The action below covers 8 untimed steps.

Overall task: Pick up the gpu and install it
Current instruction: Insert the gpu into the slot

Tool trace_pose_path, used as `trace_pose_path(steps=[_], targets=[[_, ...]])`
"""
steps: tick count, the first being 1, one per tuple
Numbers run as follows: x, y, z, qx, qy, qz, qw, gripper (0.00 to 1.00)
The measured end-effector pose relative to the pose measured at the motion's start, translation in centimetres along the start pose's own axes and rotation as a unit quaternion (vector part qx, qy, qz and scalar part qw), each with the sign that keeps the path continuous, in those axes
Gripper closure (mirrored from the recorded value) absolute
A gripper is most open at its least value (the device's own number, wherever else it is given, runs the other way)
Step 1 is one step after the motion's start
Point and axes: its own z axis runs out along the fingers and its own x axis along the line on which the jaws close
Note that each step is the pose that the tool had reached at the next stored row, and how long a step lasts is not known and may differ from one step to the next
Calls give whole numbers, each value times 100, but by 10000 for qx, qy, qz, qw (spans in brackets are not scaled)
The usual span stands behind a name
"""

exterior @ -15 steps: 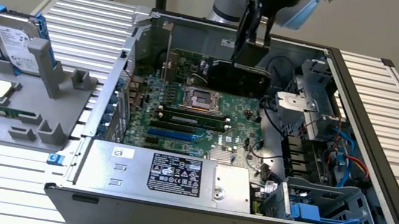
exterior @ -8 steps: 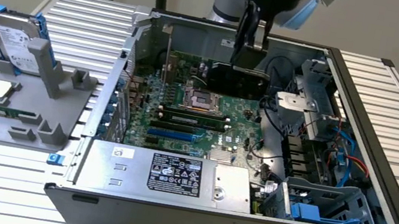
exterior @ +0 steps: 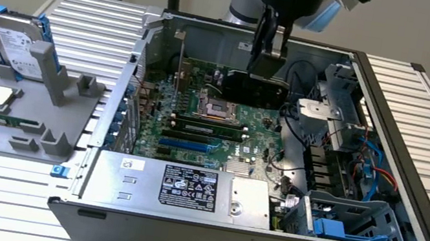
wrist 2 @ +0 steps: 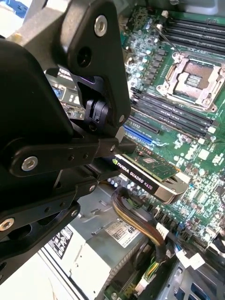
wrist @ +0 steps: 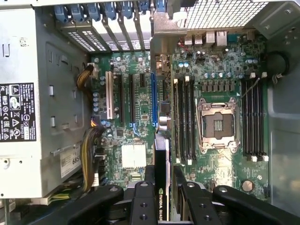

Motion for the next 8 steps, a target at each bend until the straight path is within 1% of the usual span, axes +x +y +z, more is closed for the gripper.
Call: trace_pose_path(steps=[8], targets=[[0, -1, 15, 0, -1, 0, 10000, 100]])
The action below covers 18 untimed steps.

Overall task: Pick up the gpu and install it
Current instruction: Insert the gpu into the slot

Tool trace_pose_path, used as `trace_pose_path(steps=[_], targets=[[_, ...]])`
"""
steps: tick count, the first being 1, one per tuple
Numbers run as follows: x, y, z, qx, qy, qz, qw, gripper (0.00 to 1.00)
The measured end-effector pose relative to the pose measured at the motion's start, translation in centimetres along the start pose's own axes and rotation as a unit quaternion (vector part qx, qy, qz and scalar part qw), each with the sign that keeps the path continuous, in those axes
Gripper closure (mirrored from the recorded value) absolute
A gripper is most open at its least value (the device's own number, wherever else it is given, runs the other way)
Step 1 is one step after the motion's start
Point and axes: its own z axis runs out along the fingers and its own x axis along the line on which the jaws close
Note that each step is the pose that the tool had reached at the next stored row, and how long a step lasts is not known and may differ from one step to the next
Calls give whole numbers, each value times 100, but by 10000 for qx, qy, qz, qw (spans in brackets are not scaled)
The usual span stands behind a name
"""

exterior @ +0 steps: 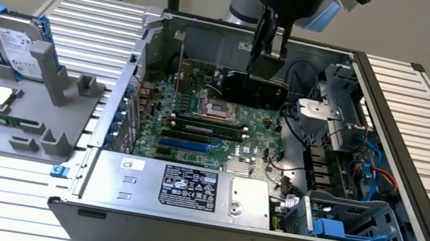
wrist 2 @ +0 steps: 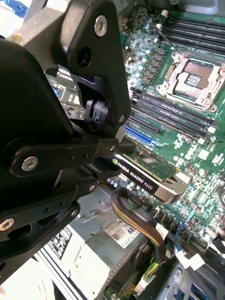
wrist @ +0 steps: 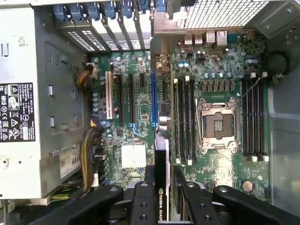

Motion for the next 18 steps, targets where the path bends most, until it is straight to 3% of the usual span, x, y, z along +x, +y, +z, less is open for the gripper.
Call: trace_pose_path(steps=[12, 18], targets=[[-3, -4, 107, 0, 1, 0, 10000, 100], [-4, -5, 123, -1, 1, 0, 10000, 100]])
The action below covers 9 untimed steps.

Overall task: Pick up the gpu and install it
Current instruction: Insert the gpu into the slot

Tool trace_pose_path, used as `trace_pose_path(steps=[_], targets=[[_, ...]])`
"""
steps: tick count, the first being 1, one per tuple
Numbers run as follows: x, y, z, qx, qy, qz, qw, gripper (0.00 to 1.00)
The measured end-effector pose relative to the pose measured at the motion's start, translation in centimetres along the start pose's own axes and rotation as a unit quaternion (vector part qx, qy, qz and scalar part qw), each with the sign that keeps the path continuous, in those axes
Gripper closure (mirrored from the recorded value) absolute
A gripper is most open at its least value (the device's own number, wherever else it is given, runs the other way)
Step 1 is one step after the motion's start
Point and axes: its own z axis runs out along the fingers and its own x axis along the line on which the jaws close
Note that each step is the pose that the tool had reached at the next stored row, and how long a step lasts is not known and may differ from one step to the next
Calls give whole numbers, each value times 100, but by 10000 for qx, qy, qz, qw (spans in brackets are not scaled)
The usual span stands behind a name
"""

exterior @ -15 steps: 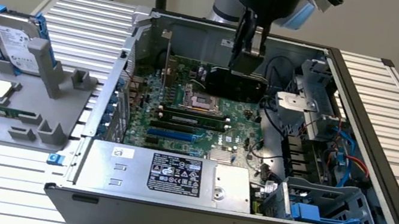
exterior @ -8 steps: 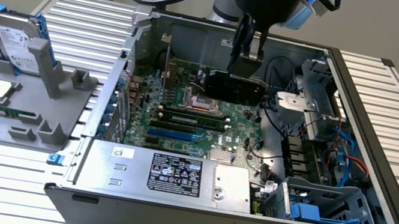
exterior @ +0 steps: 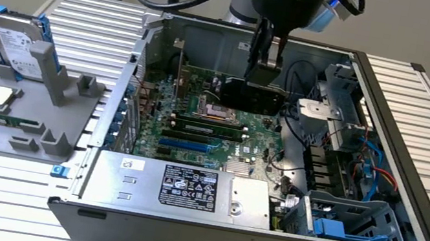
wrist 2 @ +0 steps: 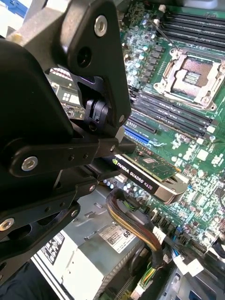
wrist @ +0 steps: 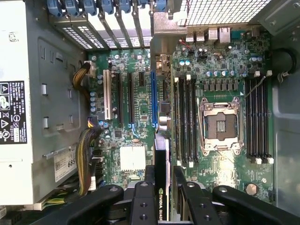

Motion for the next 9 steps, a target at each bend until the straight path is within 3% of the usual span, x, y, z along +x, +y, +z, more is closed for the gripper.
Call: trace_pose_path(steps=[9], targets=[[-1, -2, 53, 0, -1, 0, 10000, 100]])
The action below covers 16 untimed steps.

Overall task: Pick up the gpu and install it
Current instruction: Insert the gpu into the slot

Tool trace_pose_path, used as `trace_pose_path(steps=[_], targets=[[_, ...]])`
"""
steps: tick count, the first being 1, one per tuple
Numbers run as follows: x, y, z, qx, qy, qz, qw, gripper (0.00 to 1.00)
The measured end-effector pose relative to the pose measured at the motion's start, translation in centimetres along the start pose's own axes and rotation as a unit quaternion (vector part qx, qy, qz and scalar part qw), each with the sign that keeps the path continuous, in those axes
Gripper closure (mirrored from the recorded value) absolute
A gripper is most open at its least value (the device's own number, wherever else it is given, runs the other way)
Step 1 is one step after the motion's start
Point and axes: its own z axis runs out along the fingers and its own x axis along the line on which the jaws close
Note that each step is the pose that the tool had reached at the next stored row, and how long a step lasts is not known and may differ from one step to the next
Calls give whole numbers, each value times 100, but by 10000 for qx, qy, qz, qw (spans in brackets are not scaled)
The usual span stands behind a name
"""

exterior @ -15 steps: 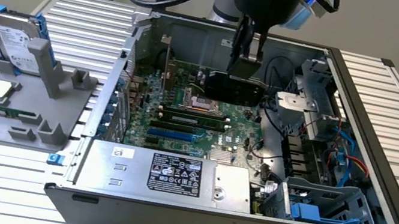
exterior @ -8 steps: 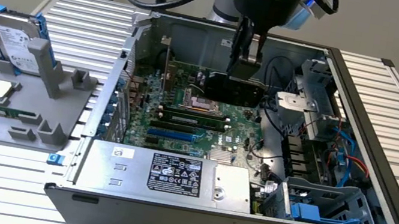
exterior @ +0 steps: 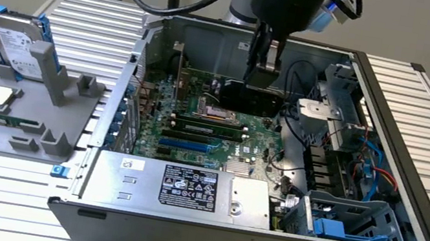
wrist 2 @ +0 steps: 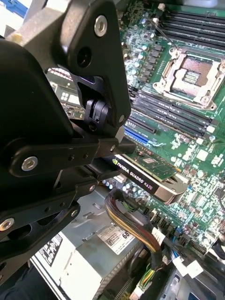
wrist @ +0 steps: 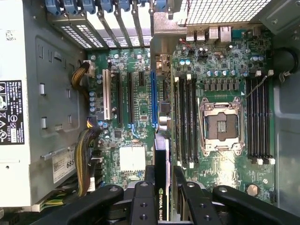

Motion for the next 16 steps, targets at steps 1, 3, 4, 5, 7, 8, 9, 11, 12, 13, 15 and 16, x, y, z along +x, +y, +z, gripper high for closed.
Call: trace_pose_path(steps=[1, 3, 4, 5, 7, 8, 9, 11, 12, 13, 15, 16], targets=[[-1, -1, 14, 0, 0, 0, 10000, 100], [-1, -2, 39, 0, 0, 0, 10000, 100], [-2, -2, 47, 0, 0, 0, 10000, 100], [-2, -2, 58, 0, 0, -1, 10000, 100], [-3, -3, 86, 0, 0, -1, 10000, 100], [-3, -4, 103, 0, 0, -1, 10000, 100], [-4, -4, 119, 0, 1, 0, 10000, 100], [-4, -5, 151, 0, 0, 0, 10000, 100], [-5, -5, 165, 0, 0, 0, 10000, 100], [-5, -6, 180, 0, 0, 0, 10000, 100], [-7, -7, 210, 0, 0, -1, 10000, 100], [-7, -7, 224, 0, 0, 0, 10000, 100]])
